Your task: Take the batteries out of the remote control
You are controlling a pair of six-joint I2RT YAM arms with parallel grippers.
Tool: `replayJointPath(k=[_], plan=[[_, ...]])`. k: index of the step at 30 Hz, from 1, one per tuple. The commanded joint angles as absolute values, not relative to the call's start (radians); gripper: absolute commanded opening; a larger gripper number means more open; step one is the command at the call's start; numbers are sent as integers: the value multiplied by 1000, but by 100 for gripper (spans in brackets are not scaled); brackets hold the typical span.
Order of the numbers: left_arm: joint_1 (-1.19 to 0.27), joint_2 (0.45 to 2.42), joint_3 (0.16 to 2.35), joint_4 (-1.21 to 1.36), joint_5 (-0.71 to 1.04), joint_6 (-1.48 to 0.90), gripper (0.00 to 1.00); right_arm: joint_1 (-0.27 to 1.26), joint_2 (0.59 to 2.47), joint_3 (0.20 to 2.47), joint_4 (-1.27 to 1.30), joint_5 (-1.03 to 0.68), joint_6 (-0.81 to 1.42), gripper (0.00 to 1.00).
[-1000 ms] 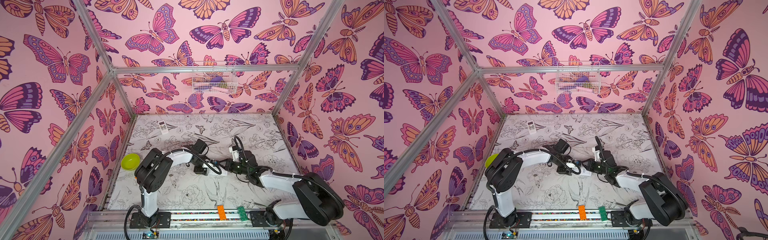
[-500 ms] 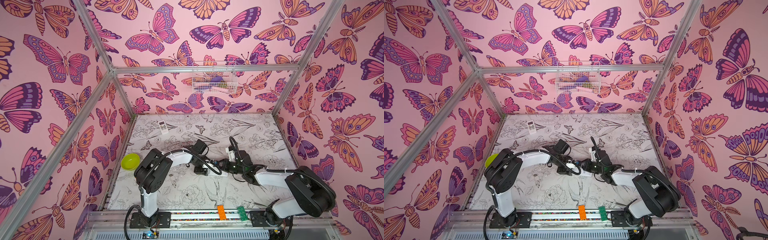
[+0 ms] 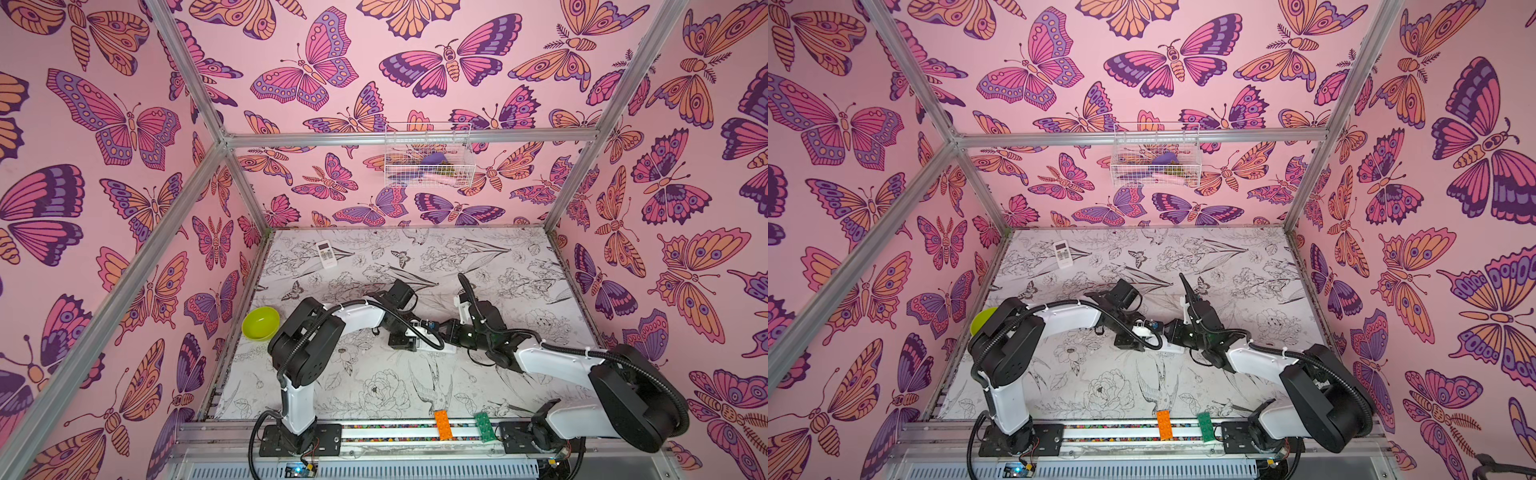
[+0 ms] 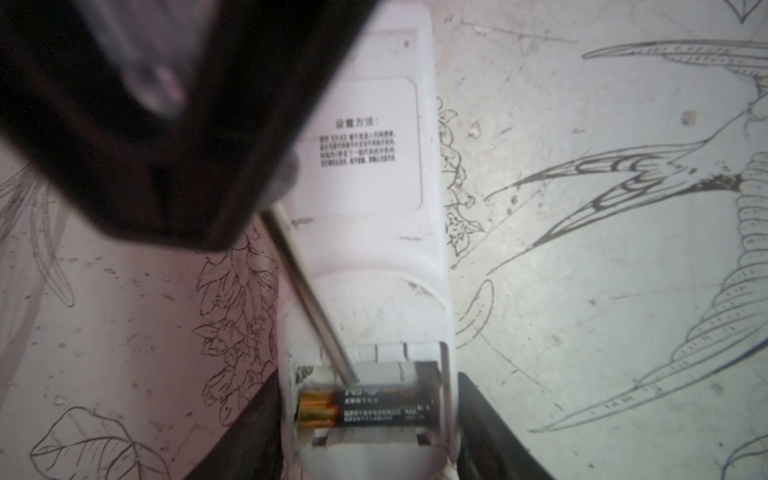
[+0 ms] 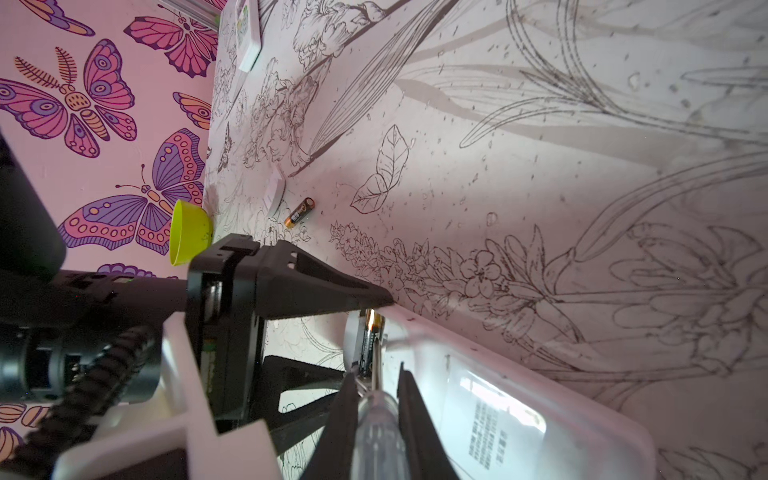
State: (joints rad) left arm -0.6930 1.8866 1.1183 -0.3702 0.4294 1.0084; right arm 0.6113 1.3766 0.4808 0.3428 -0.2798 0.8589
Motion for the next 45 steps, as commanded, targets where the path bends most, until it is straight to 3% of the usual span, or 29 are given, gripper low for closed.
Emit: replayJointPath(k=[1,21,30,45], plan=[[-698,1888,1104,-394,424,1003,44,618,1390,477,288,-234,844,0],[-700,1887,1099,-394,436,1004,45,570,1544,417,591,-429,896,0],[-700,1893,1114,-403,419,984,44,646,1348,550,76,-188,742,0],[-701,1900,1108,-401,454,977,45,731,1521,533,288,-141,836,0]])
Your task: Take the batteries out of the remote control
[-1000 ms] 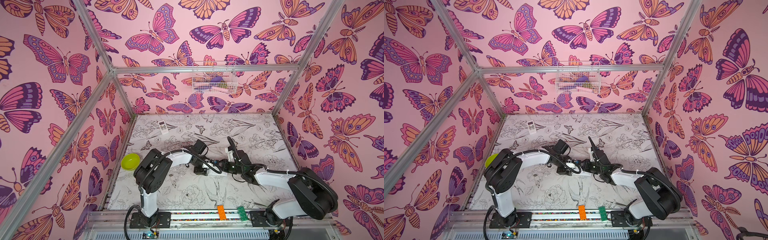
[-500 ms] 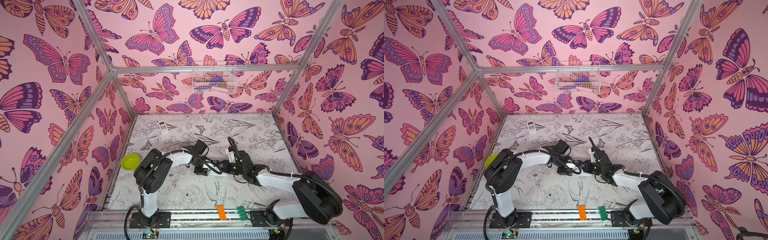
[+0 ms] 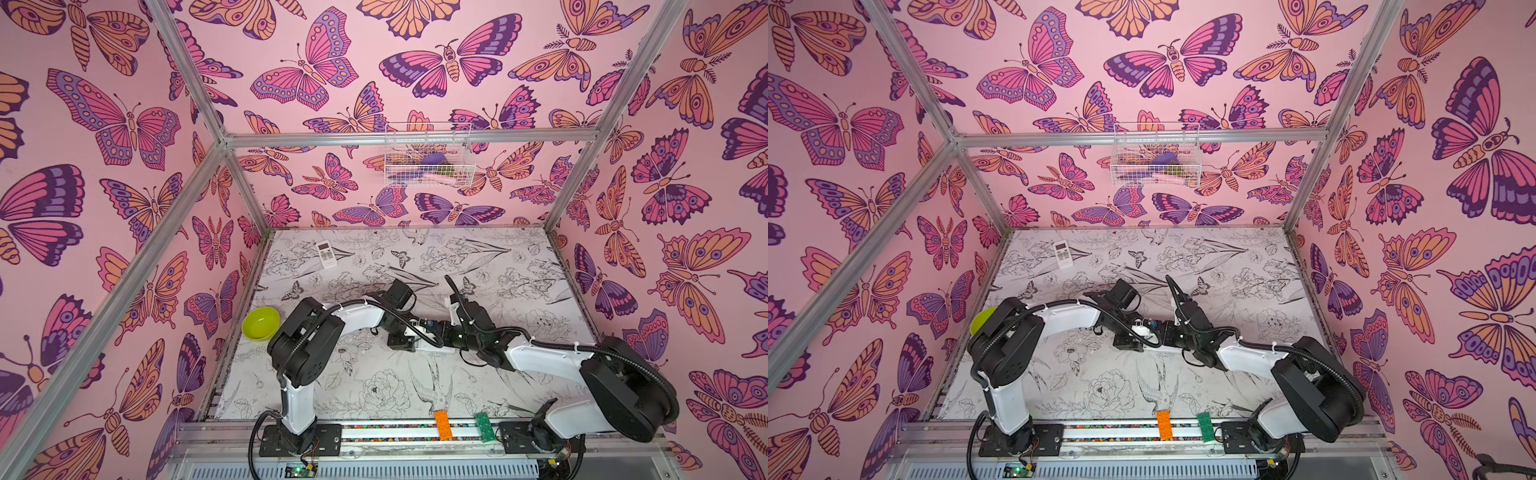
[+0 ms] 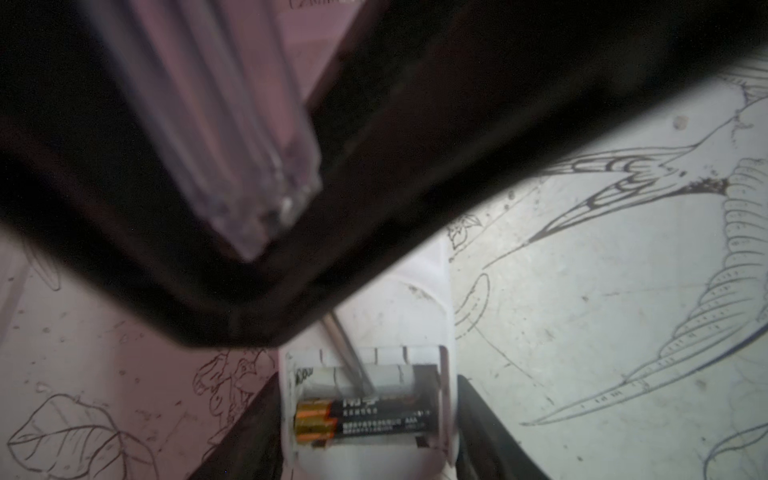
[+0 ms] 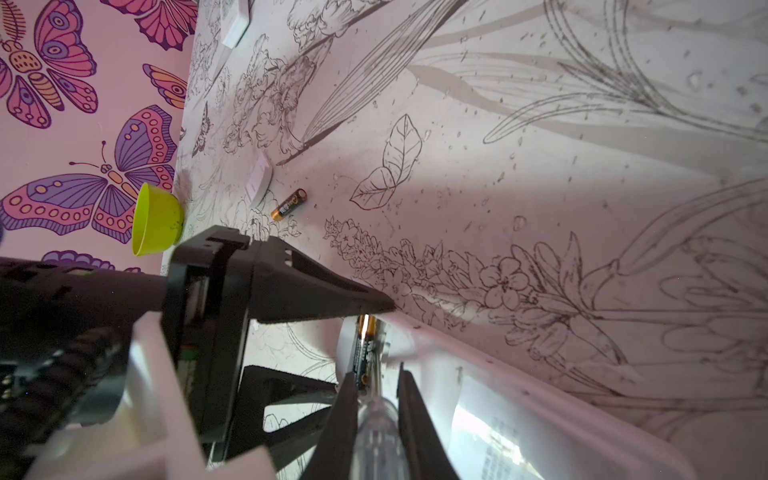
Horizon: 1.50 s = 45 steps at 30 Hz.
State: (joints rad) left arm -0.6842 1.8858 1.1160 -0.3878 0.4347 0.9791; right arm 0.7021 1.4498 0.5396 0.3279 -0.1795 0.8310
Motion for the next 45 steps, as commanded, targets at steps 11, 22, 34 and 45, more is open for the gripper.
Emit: replayJointPath(k=[11,22,34,45], plan=[[-703,1893,1085,-380,461,988,46,624,1534,410,542,-290,916,0],[-704,1871,1082,-382,424,1008,73,528,1676,348,875,-472,1023,0],[-703,1735,1167,-506,377,883,95,528,1717,379,930,-508,1039,0],[-670,1648,1134,-566,343,665,89,530,1728,424,912,-518,1036,0]])
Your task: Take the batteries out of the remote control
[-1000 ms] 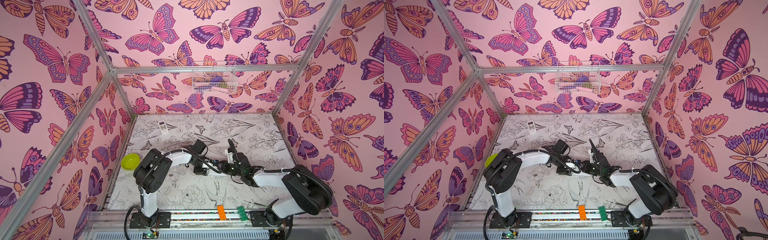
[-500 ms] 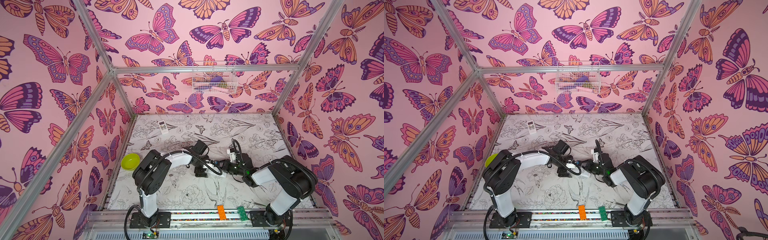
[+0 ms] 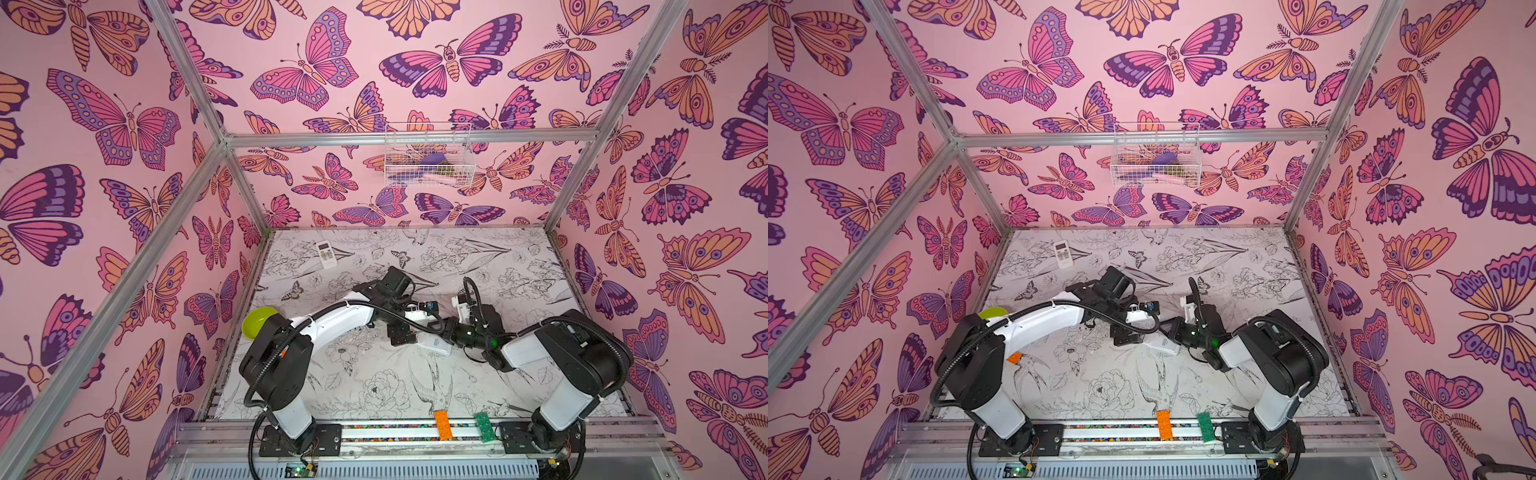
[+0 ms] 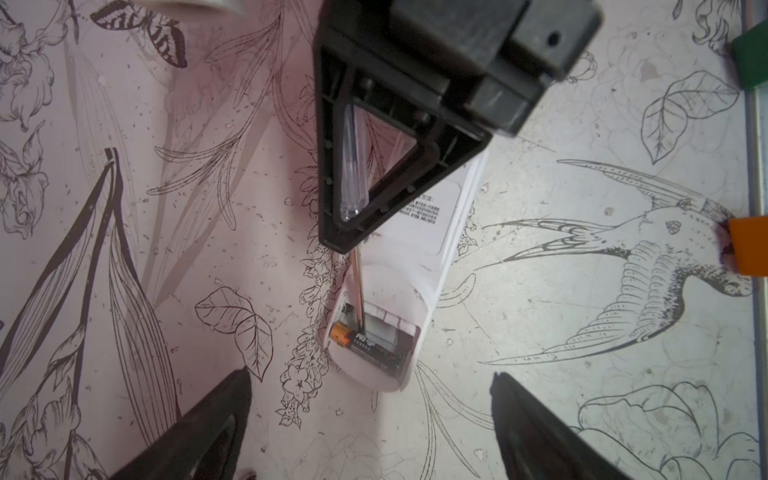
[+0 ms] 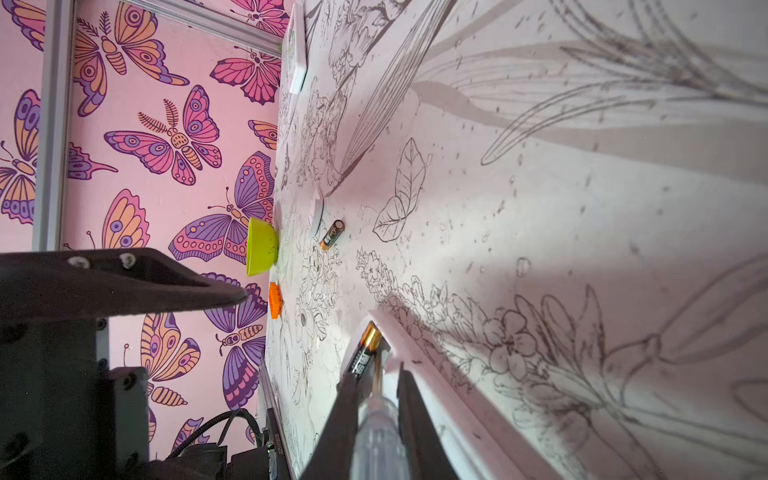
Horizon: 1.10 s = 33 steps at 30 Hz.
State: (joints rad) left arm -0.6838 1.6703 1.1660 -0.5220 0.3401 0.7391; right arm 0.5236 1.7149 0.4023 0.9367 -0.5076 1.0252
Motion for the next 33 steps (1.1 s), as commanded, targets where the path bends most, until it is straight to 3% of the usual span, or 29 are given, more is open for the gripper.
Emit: replayJointPath(k=[1,13,33], plan=[[-669,1648,1126,-562,343,658,88,530,1722,428,895,-513,1029,0],[-671,1691,1074,-457,298,618,79,568,1588,469,678,-409,959,0],[-663,1690,1026,-359,203,585,79,581,1606,530,719,-472,960,0]])
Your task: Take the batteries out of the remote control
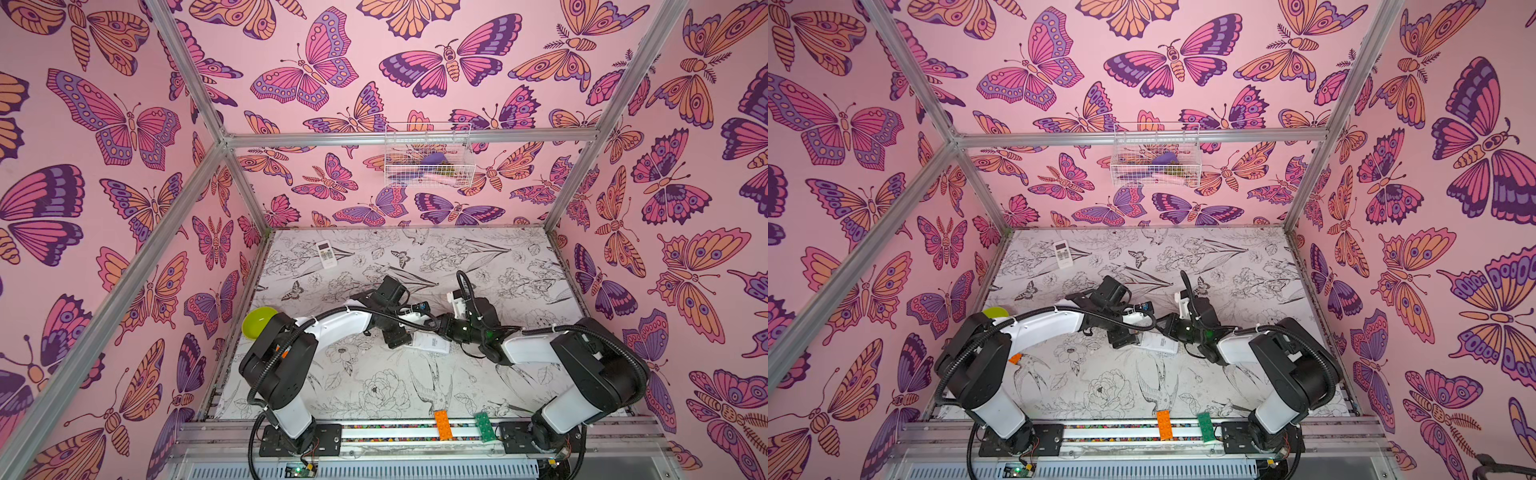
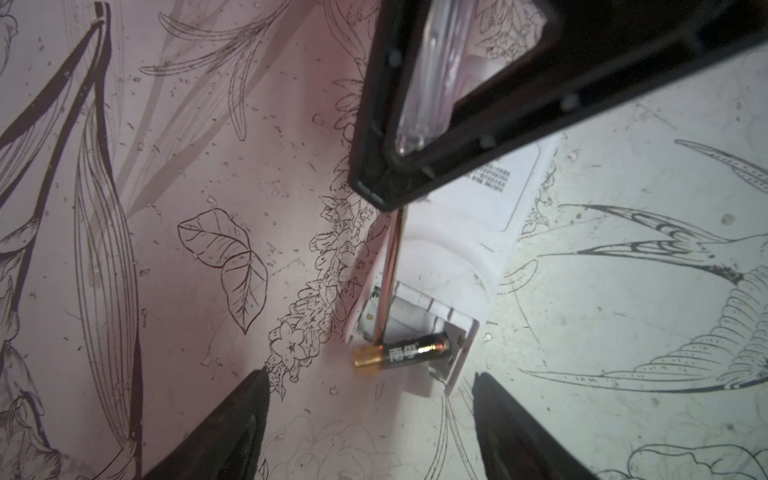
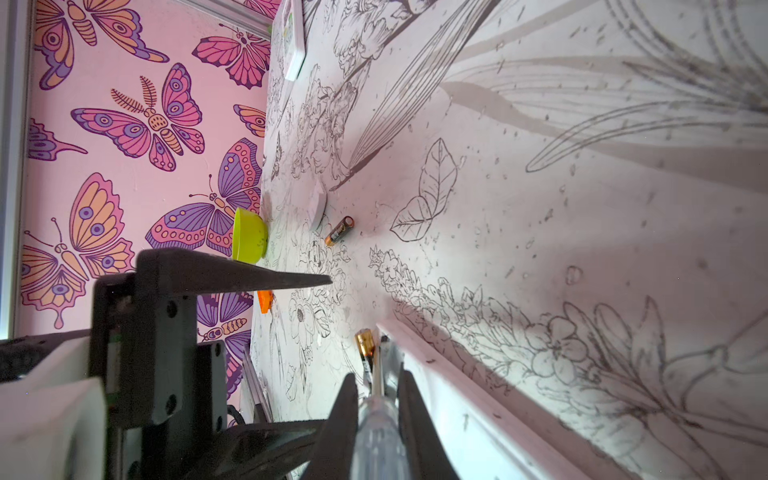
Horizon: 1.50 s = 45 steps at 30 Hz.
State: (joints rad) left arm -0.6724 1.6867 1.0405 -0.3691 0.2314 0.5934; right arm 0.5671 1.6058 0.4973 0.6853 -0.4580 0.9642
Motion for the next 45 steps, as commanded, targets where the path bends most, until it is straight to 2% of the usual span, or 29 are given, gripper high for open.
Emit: replayJointPath(k=[1,8,21,32,39,45], plan=[[-663,1689,1017,-350,204,594,79,583,1614,538,716,-483,959,0],[-644,1674,1008,-364,221,622,77,595,1604,553,692,-498,941,0],[-607,1661,1066,-580,432,873,67,594,1548,565,600,-550,889,0],[-622,1699,1093,-584,431,967,68,576,1510,545,563,-595,851,0],[-624,1749,1136,-555,394,1052,69,499,1364,441,554,-554,862,0],[-623,1781,1171,-555,407,1086,69,486,1247,457,334,-456,790,0]])
